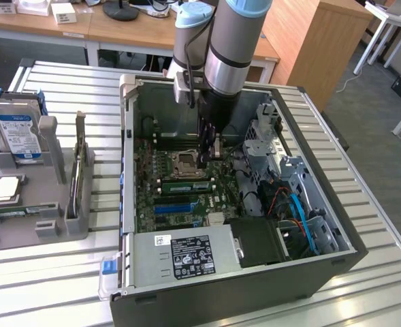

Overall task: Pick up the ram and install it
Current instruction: 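Press down the ram until it locks into place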

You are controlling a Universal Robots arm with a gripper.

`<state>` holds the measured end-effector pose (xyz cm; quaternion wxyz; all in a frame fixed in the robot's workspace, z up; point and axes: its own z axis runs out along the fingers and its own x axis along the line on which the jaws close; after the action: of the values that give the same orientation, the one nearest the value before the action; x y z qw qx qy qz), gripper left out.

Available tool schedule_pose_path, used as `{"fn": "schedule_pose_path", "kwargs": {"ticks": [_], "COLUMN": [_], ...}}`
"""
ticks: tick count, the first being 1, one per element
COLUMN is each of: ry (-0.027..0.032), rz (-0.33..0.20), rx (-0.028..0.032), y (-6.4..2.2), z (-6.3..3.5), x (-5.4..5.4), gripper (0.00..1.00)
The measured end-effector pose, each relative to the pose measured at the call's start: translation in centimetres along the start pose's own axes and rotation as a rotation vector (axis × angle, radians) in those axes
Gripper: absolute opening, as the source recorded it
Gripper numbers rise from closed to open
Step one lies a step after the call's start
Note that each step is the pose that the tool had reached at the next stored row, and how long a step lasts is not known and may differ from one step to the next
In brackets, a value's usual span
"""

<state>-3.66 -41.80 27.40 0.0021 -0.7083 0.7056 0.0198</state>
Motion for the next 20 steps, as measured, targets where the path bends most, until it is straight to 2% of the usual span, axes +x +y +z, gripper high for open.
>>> {"fn": "schedule_pose_path", "kwargs": {"ticks": [8,20], "ry": [-0.0001,-0.0004], "rz": [0.0,0.0], "rx": [0.0,0.0001], "y": [-1.2,-1.49], "z": [-0.03,0.08], "x": [0.0,0.0], "gripper": [0.11,0.11]}}
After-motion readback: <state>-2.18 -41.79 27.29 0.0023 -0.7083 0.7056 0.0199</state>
